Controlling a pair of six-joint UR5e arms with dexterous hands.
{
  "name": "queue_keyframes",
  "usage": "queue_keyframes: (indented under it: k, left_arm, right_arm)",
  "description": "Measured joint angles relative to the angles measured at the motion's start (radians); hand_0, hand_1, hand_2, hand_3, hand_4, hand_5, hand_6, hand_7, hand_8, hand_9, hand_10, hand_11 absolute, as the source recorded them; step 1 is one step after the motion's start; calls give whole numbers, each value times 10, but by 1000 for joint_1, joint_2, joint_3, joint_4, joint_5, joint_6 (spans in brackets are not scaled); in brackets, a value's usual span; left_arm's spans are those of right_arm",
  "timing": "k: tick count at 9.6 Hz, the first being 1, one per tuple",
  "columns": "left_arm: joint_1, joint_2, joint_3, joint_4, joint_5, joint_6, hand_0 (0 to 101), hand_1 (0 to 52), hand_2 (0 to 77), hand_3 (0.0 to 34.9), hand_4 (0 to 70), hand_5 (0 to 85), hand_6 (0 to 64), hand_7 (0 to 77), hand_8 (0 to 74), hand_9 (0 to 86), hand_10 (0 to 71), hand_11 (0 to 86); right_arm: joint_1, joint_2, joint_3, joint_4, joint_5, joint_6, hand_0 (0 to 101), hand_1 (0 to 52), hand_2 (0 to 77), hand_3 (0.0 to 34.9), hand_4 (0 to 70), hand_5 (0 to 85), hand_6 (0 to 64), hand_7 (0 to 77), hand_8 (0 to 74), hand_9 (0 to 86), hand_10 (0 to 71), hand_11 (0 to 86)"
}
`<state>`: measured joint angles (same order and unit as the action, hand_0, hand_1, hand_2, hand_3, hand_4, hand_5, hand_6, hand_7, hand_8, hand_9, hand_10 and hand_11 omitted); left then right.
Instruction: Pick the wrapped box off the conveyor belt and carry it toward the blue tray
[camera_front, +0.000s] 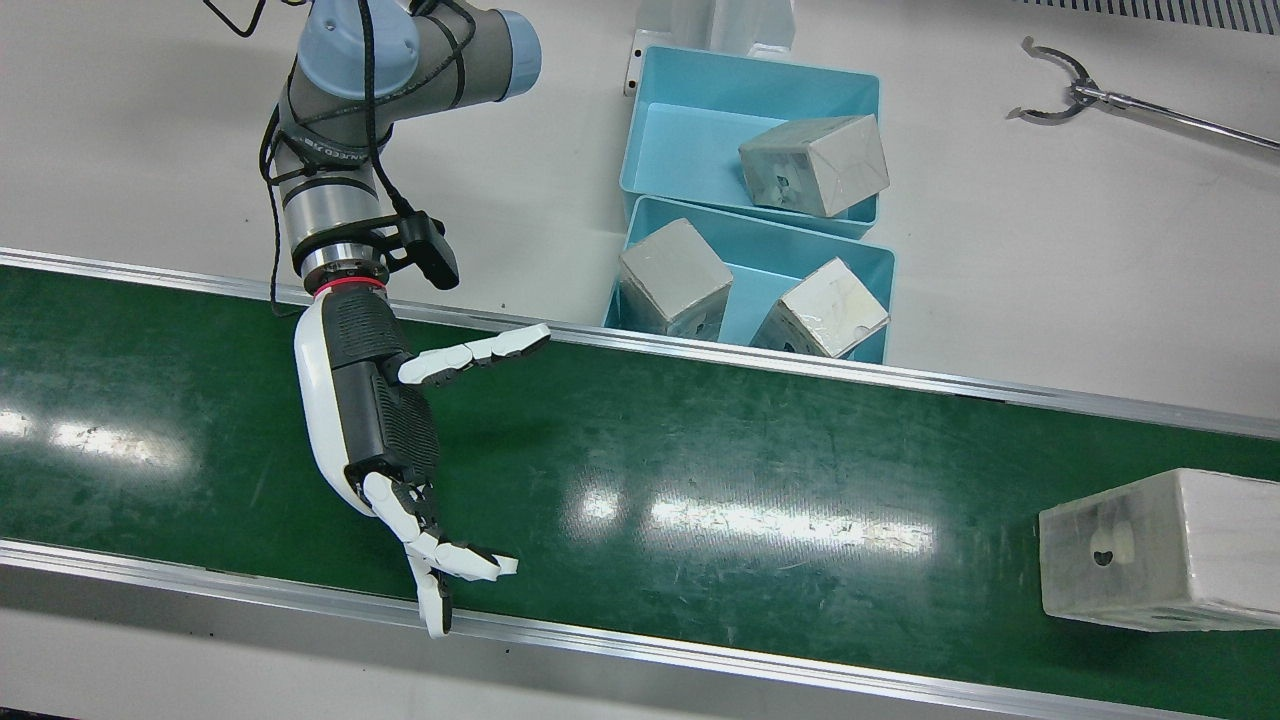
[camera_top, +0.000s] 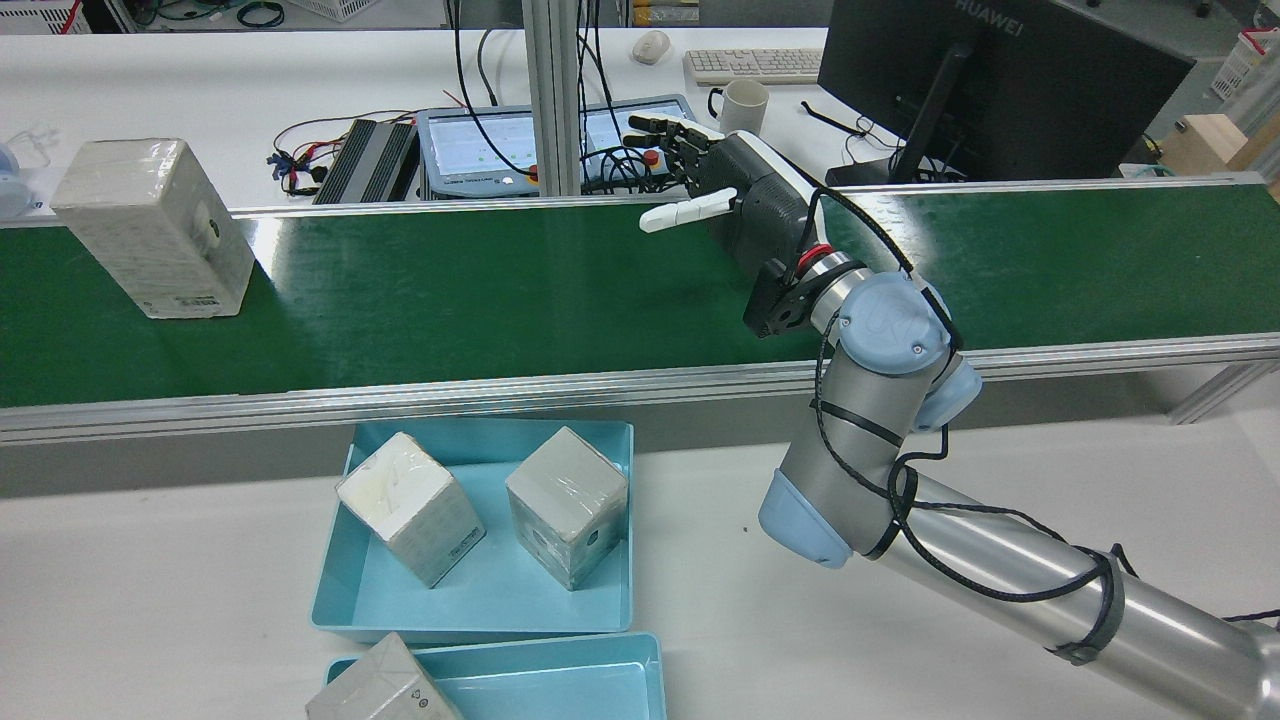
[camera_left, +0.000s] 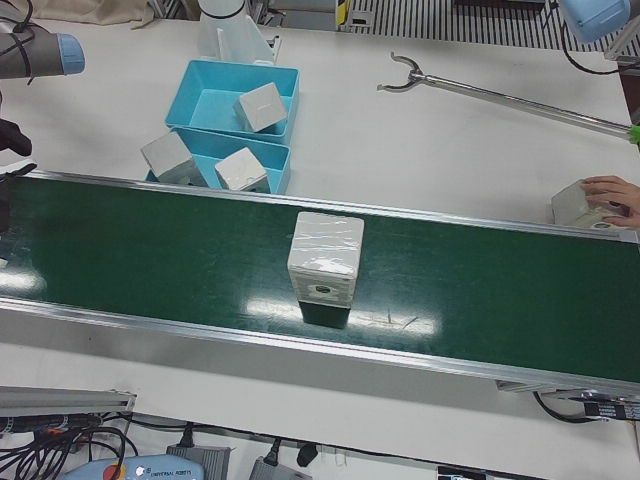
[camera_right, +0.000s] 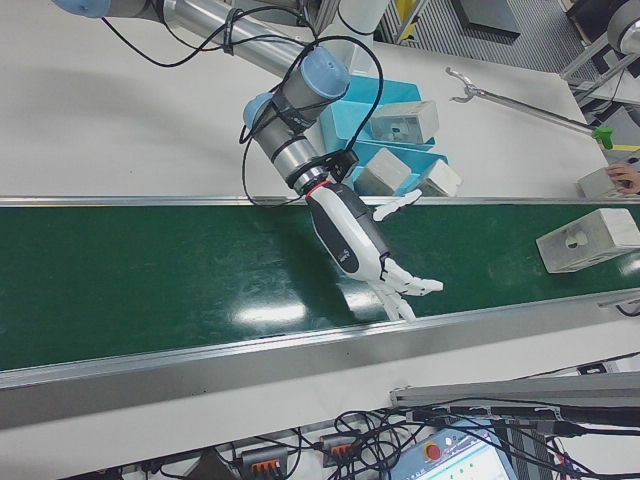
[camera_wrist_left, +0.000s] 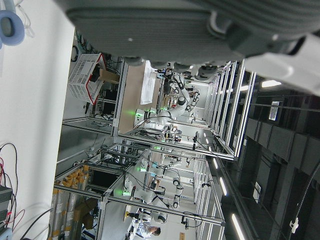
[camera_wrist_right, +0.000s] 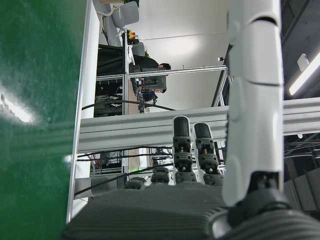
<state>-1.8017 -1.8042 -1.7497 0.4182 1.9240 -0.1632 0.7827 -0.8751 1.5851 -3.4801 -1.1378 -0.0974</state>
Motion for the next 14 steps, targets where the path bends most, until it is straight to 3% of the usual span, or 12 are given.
queue_keyframes:
  k: [3,4,6,9,10,14]
  left_arm:
    - [0,0,0,0,0,0,0,0,5,0,0,11,5,5,11,5,5,5]
    - [0,0,0,0,0,0,0,0,11,0,0,11,5,5,11,5,5,5]
    - [0,0,0,0,0,0,0,0,11,0,0,11,5,5,11,5,5,5]
    - [0,0,0,0,0,0,0,0,5,0,0,11,5,5,5,5,5,5]
    - [0,0,0,0,0,0,0,0,11,0,0,11,5,5,11,5,5,5]
    - [0,0,0,0,0,0,0,0,5,0,0,11,5,5,11,5,5,5]
  right_arm:
    - [-2,4,4,-15,-2,-1,496,142,55,0,180,180,98,267,27,49,0,11]
    - [-2,5,7,-32,-3,-2,506,169,55,1,175,180,98,267,27,44,0,11]
    - [-2,5,11,-53,-4,-2,511,169,60,0,136,180,82,229,5,27,0,11]
    - [-1,5,11,-53,3,0,492,142,76,0,136,180,82,235,5,27,0,11]
    - [-1,5,11,-50,4,0,485,131,49,1,136,169,82,240,27,38,0,11]
    - [0,5,11,-38,6,1,484,131,49,0,136,169,87,240,27,44,0,11]
